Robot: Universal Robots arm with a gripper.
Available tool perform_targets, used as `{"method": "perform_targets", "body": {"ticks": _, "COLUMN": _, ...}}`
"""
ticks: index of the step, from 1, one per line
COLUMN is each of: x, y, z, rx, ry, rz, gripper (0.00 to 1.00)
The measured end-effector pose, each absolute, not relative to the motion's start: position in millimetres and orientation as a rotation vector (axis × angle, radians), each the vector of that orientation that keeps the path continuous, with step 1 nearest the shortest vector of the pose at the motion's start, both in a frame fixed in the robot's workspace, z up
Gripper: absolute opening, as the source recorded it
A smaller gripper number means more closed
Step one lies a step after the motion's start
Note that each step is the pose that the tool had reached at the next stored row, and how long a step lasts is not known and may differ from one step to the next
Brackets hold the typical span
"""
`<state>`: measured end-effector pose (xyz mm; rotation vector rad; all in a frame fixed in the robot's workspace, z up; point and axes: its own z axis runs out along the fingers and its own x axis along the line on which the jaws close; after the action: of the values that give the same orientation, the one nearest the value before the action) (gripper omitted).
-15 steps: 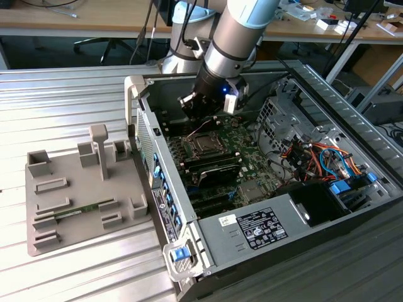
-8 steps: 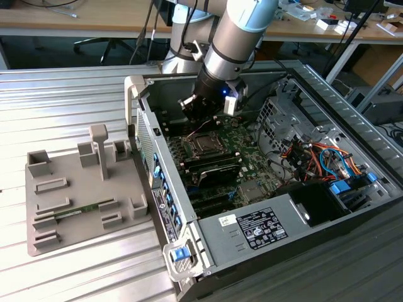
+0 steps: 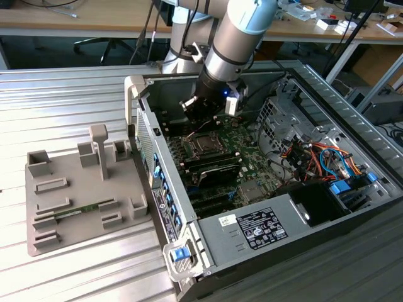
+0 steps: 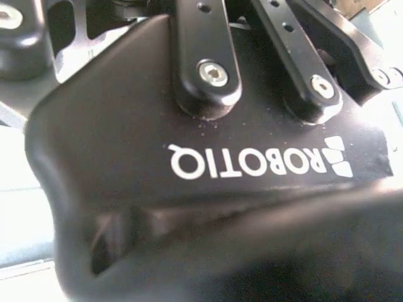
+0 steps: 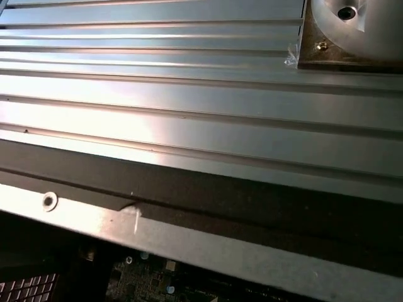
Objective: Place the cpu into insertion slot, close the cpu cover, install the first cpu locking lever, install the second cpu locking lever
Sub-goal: 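Install the first cpu locking lever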
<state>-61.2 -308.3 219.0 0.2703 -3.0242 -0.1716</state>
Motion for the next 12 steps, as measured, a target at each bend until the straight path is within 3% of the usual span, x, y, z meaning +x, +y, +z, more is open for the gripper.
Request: {"method": "perform_targets", "body": {"ticks": 12, "x": -47.9, "y": -308.2, "z": 214.4, "rx": 0.304, "ry": -3.020, "rz": -0.169, "gripper": 0.11}}
